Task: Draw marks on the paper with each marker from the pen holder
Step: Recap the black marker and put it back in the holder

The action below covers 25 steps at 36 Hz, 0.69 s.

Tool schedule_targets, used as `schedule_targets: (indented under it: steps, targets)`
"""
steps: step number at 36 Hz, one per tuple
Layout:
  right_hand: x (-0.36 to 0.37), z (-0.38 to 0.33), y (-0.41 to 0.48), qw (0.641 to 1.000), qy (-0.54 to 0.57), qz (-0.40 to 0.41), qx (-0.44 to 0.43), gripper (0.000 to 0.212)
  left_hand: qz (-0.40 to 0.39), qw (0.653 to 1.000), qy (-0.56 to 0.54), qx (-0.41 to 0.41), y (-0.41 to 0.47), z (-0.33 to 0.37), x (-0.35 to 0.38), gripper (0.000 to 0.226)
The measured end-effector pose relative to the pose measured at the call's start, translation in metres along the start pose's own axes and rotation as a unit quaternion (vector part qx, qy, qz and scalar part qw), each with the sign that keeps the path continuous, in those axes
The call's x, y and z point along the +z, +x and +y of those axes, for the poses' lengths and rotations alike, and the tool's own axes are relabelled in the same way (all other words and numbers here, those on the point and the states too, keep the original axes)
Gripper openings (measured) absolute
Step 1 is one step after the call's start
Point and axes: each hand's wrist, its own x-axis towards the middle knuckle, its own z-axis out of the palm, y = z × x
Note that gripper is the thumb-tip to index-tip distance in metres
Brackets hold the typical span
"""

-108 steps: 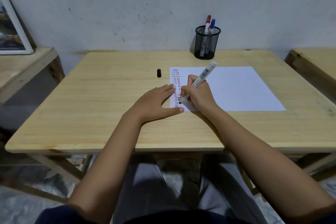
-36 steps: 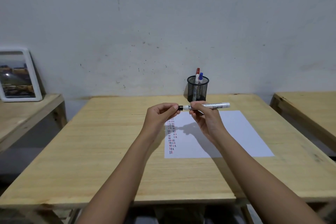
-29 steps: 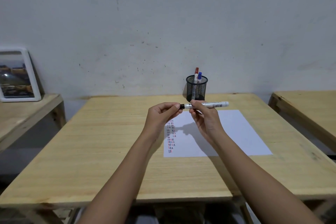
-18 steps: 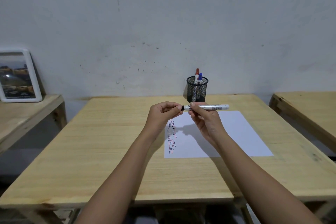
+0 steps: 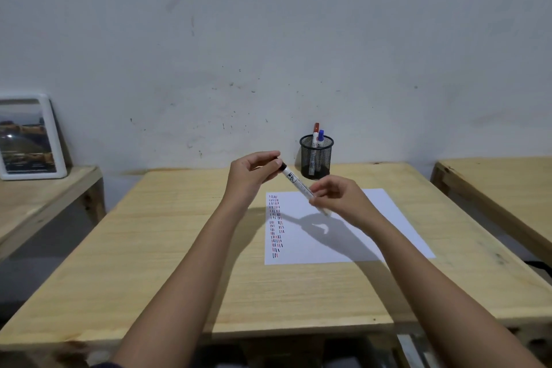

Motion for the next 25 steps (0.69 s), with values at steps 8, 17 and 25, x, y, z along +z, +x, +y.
schedule_targets:
  steps: [8,17,25]
  targets:
    - [0.000,-0.021,0.009,0.991,-0.120,0.004,-0.063,0.017,-0.075,0.984,0.146,0.062,0.018,0.013,0.030,0.017]
    - [-0.049,-0.026,0.064,0.981,-0.107,0.138,-0.087,0.017,-0.059,0.960,0.261,0.080,0.067,-0.008,0.044,0.009]
    - [-0.072,-0.013,0.131,0.946,-0.020,0.295,-0.133,0.022,-0.078,0.925,0.368,-0.061,0.121,-0.082,0.053,0.086]
